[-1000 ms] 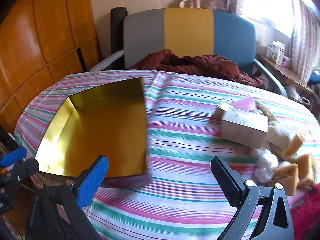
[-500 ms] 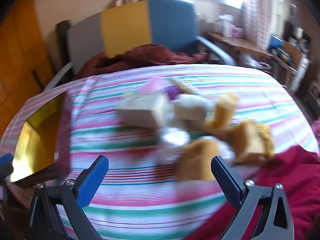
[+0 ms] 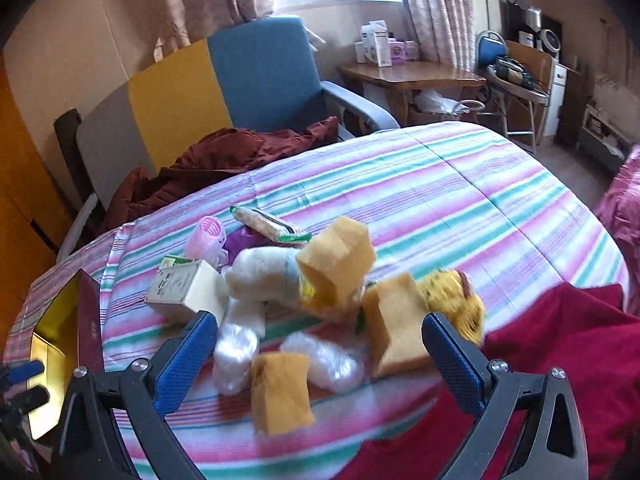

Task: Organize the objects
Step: 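Move both tools from the gold tray toward the cluster of items, then grasp the white printed box with the left tool while the right tool grasps a yellow sponge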

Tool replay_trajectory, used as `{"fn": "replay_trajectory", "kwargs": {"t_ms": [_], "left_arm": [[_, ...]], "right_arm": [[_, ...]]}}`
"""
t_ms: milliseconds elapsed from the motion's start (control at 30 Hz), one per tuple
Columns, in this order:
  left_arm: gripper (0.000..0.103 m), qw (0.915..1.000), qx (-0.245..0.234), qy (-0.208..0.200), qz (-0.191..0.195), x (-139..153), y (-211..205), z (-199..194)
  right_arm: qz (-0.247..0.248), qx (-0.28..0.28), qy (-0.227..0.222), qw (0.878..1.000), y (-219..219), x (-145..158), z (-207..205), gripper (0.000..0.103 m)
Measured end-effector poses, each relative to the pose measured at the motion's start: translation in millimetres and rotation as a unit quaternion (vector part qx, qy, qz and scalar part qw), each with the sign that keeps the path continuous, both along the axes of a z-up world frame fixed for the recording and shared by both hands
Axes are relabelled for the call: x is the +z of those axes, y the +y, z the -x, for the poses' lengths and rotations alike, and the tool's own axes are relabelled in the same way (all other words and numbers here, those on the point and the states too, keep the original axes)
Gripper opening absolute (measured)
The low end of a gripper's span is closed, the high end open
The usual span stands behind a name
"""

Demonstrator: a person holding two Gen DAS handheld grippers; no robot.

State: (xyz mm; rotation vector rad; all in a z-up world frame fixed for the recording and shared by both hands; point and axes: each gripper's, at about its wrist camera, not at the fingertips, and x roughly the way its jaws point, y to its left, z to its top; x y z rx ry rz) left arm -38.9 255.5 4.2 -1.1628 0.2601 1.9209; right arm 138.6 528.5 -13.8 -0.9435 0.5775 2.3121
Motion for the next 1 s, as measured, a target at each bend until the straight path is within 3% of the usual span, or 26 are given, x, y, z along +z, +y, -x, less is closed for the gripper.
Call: {"fn": "replay_trajectory", "kwargs": {"t_ms": [200, 333, 433, 600, 1000], "left_arm": [[0.089, 0.9996, -0.004, -0.029, 0.001, -10.2, 50.4, 25.4], [0.089, 0.9964, -0.061, 0.030, 0.051, -19.1, 87.8, 20.9], [0.089, 0.9801, -0.130, 0.114, 0.097, -22.2, 111.3, 10.9], [0.089, 0.9515, -0.219, 0.174, 0.128, -33.6, 142.6, 13.1], [0.089, 0.9282, -0.303, 0.161, 0.143, -64.1, 184.5, 36.6]], "right_arm": [[0.034, -0.016, 0.023, 0.999, 17.2, -12.2, -6.7, 0.103], [0.053, -0.024, 0.034, 0.998, 25.5, -14.7, -8.9, 0.103], [0.072, -0.018, 0.036, 0.997, 27.4, -17.8, -7.1, 0.103], [0.080, 0.001, 0.036, 0.996, 23.4, -19.4, -3.0, 0.103], [0.109, 0.050, 0.058, 0.991, 19.3, -19.7, 2.9, 0.103]]}}
